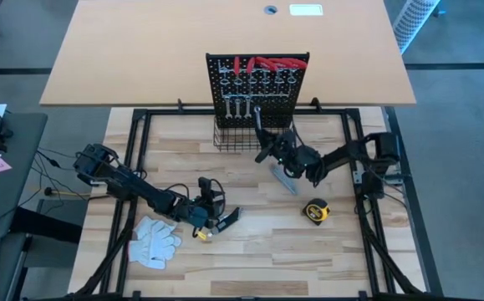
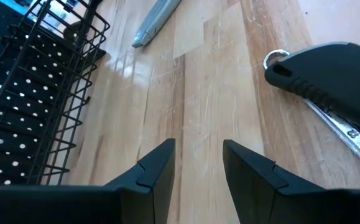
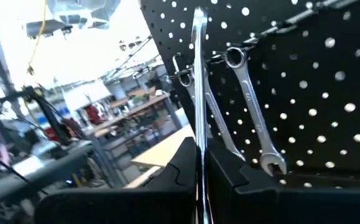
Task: Hang tools onto peg board
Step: Hang the silver wrench on the pegboard
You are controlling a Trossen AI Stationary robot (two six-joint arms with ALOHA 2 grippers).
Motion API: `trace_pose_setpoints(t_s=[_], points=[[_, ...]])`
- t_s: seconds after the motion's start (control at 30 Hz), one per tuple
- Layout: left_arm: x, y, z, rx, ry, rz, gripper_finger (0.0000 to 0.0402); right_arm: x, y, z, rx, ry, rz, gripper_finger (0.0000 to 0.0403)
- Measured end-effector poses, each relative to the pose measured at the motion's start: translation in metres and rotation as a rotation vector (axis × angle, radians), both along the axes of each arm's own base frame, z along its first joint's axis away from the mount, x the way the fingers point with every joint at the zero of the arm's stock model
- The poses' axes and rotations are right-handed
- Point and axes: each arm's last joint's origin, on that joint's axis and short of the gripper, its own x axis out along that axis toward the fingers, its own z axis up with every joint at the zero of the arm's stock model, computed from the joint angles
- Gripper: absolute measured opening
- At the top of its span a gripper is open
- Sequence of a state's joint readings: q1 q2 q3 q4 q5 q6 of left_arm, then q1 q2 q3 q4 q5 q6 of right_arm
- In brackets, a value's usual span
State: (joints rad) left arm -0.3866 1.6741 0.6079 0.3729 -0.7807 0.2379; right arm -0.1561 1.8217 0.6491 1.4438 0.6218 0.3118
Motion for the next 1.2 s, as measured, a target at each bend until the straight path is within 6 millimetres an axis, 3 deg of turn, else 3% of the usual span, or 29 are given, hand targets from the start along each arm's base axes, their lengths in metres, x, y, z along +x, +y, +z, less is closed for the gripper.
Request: trace_pose_setpoints(t_s=[0.33,0.77,1.2], points=[[0.0,0.0,0.0,-0.011,-0.008,0.005,0.0129,-0.004,-0.026,-0.003,0.088,-0.065,0.058,0.0018],[0.0,0.0,0.0,-0.012,-0.009,0.006,0.0129,-0.005,-0.031,-0.007,0.151,-0.074,0.053,0.0019],[0.0,0.0,0.0,-0.013,-0.009,0.007,0.0129,-0.006,-0.038,-0.009,0.226,-0.112,0.046,0.0046]])
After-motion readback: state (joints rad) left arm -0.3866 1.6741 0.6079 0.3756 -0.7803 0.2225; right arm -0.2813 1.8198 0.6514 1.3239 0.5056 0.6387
